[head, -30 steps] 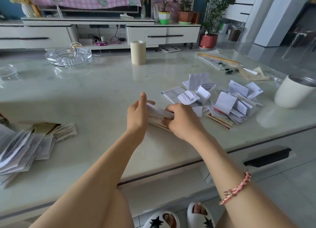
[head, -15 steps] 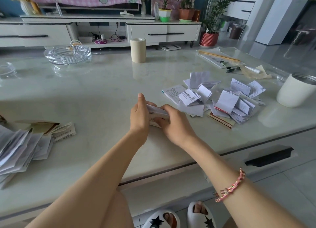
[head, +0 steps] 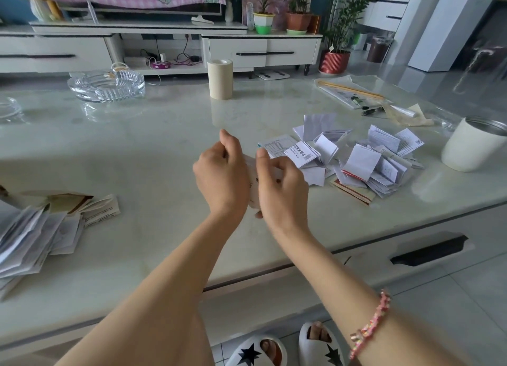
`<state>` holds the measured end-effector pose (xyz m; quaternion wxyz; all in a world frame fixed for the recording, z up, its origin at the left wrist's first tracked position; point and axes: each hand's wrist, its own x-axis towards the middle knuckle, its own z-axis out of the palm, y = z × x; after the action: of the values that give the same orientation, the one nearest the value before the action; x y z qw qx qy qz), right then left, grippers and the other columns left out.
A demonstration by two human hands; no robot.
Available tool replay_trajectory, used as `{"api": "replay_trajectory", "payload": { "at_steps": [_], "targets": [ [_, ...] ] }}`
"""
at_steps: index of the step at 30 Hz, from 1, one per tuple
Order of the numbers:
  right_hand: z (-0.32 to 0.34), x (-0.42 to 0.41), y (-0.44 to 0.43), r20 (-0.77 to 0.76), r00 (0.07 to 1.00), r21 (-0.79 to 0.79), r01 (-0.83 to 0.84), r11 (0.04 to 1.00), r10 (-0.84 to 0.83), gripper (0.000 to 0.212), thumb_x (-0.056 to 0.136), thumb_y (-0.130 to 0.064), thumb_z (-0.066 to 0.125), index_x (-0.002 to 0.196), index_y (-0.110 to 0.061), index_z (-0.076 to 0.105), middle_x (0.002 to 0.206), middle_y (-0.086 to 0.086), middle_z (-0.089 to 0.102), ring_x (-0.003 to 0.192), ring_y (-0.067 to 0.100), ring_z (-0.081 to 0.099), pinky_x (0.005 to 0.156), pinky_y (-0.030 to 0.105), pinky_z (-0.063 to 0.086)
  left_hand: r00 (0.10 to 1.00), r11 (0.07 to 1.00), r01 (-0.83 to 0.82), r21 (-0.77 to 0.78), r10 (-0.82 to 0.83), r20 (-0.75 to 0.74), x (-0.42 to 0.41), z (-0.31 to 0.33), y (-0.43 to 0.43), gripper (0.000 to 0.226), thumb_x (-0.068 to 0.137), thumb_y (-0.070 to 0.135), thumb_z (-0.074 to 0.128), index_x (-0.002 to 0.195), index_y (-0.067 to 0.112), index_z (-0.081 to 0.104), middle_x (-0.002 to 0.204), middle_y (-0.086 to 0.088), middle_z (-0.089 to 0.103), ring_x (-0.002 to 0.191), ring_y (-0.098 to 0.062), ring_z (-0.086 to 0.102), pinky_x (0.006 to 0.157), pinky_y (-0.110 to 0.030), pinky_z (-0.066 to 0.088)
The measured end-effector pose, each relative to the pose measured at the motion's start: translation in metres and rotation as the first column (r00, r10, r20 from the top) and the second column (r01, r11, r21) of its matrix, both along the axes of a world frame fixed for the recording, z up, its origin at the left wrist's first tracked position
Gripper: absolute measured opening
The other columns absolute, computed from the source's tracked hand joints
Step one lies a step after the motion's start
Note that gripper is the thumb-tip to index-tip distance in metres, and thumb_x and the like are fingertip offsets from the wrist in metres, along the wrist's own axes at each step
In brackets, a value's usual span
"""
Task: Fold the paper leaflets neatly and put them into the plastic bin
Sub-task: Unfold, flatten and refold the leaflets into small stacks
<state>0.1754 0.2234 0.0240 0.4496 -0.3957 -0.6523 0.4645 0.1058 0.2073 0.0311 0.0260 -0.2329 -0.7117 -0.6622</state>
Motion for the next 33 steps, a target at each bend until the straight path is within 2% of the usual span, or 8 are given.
{"api": "replay_trajectory", "payload": {
  "at_steps": [5, 11, 16, 18, 21, 26, 29, 33],
  "targets": [
    [-0.007, -0.010, 0.003, -0.079, 0.977, 0.251, 0.210, 0.945, -0.197, 0.044, 0.099, -0.033, 0.037, 0.057, -0.019, 0.033, 0.051, -0.007, 0.044, 0.050, 0.004, 0.044, 0.048, 0.019, 0.030, 0.998, 0.997, -0.040, 0.066, 0.036, 0.053, 0.010, 0.007, -0.002, 0.055, 0.096, 0.025, 0.041, 0.048, 0.014, 0.017, 0.038, 0.003, 0.013, 0.044, -0.016, 0.016, 0.045, -0.028, 0.015],
    [-0.018, -0.018, 0.012, -0.064, 0.973, 0.014, 0.223, 0.975, -0.222, 0.044, 0.102, -0.034, 0.025, 0.072, -0.009, 0.047, 0.064, -0.003, 0.050, 0.058, 0.006, 0.050, 0.051, 0.018, 0.033, 0.999, 0.999, 0.005, 0.038, -0.006, 0.034, 0.005, 0.002, -0.003, 0.059, 0.098, 0.034, 0.042, 0.044, 0.015, 0.028, 0.040, 0.003, 0.025, 0.040, -0.014, 0.025, 0.046, -0.028, 0.021],
    [-0.021, -0.019, 0.042, -0.194, 0.896, -0.302, 0.334, 0.893, -0.400, 0.044, 0.101, -0.040, 0.030, 0.071, -0.019, 0.054, 0.084, 0.005, 0.059, 0.090, 0.032, 0.060, 0.079, 0.037, 0.051, 0.837, 0.877, 0.412, 0.245, -0.471, 0.279, 0.028, 0.004, -0.005, 0.028, 0.089, 0.038, 0.057, 0.085, 0.013, 0.068, 0.073, 0.003, 0.067, 0.064, -0.002, 0.061, 0.063, -0.016, 0.050],
    [-0.019, -0.017, 0.041, -0.156, 0.950, -0.237, 0.230, 0.944, -0.270, 0.030, 0.097, -0.039, 0.040, 0.089, -0.017, 0.060, 0.088, 0.003, 0.059, 0.087, 0.025, 0.058, 0.073, 0.018, 0.050, 0.768, 0.852, 0.456, 0.259, -0.523, 0.369, 0.039, 0.000, 0.002, 0.014, 0.085, 0.029, 0.065, 0.090, 0.016, 0.068, 0.076, 0.009, 0.069, 0.070, 0.000, 0.064, 0.068, -0.015, 0.050],
    [-0.015, -0.016, 0.041, -0.130, 0.980, -0.267, 0.113, 0.957, -0.152, 0.040, 0.100, -0.032, 0.035, 0.069, -0.019, 0.054, 0.068, -0.003, 0.059, 0.073, 0.021, 0.057, 0.052, 0.015, 0.042, 0.685, 0.869, 0.390, 0.305, -0.495, 0.534, 0.041, -0.002, 0.012, 0.017, 0.093, 0.025, 0.056, 0.079, 0.025, 0.066, 0.076, 0.012, 0.070, 0.076, -0.008, 0.066, 0.075, -0.023, 0.053],
    [-0.015, -0.012, 0.071, 0.207, 0.942, -0.138, 0.297, 0.945, -0.266, 0.017, 0.092, -0.023, 0.046, 0.089, -0.011, 0.059, 0.100, 0.011, 0.064, 0.097, 0.031, 0.058, 0.075, 0.029, 0.044, 0.614, 0.877, 0.292, 0.382, -0.478, 0.628, 0.018, 0.003, 0.015, 0.020, 0.098, 0.018, 0.044, 0.085, 0.014, 0.059, 0.079, -0.003, 0.069, 0.064, -0.013, 0.066, 0.062, -0.024, 0.055],
    [-0.023, 0.001, 0.088, 0.520, 0.791, 0.040, 0.354, 0.934, -0.322, 0.048, 0.090, -0.024, 0.054, 0.126, 0.004, 0.039, 0.130, 0.018, 0.046, 0.120, 0.035, 0.047, 0.086, 0.035, 0.042, 0.549, 0.873, 0.270, 0.407, -0.487, 0.680, 0.009, 0.001, 0.014, 0.015, 0.098, 0.014, 0.044, 0.086, 0.010, 0.052, 0.065, -0.006, 0.070, 0.058, -0.020, 0.068, 0.061, -0.032, 0.059],
    [-0.031, 0.005, 0.107, 0.628, 0.708, 0.096, 0.342, 0.935, -0.324, 0.063, 0.090, -0.046, 0.047, 0.124, 0.007, 0.047, 0.126, 0.019, 0.052, 0.115, 0.033, 0.051, 0.084, 0.036, 0.044, 0.533, 0.868, 0.323, 0.378, -0.497, 0.685, 0.007, 0.000, 0.015, 0.011, 0.097, 0.014, 0.047, 0.087, 0.011, 0.051, 0.077, -0.009, 0.071, 0.068, -0.025, 0.069, 0.067, -0.035, 0.058]
  ]
}}
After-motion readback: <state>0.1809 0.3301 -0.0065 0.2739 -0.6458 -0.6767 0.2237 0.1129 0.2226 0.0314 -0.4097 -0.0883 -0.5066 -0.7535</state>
